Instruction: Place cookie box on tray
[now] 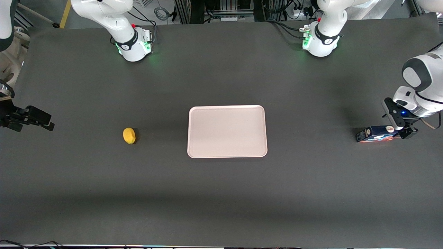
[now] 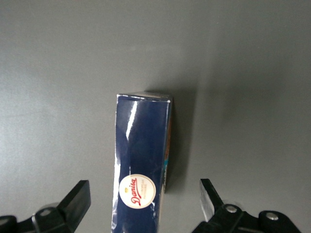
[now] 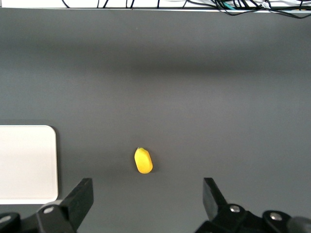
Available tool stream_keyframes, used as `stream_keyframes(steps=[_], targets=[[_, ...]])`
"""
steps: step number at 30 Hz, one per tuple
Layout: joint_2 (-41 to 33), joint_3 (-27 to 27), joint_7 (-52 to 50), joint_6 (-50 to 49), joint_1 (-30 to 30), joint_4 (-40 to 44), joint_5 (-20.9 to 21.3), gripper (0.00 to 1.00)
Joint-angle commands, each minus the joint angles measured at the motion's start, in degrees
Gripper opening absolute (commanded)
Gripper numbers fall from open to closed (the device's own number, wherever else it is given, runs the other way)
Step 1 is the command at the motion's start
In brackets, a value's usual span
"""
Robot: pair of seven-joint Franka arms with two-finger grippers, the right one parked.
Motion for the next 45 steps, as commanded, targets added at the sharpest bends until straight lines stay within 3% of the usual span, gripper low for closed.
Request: stream_keyframes(steps=[1,20,36,41,45], targets=[[0.9,0.1,1.9,2.1,-0.2,-0.4,-1.3,1.0],[5.5,0.1,2.2,5.6,-0.1,-0.5,-3.3,1.0],[6.4,0.1,2.4,7.9,-0.3,-0.7,-3.9,0.91],[6.7,0.1,2.4,7.9,-0.5,-0.7,-5.0,0.78],[6.8,0.1,2.4,7.9,-0.5,-0.7,-5.3,0.57]])
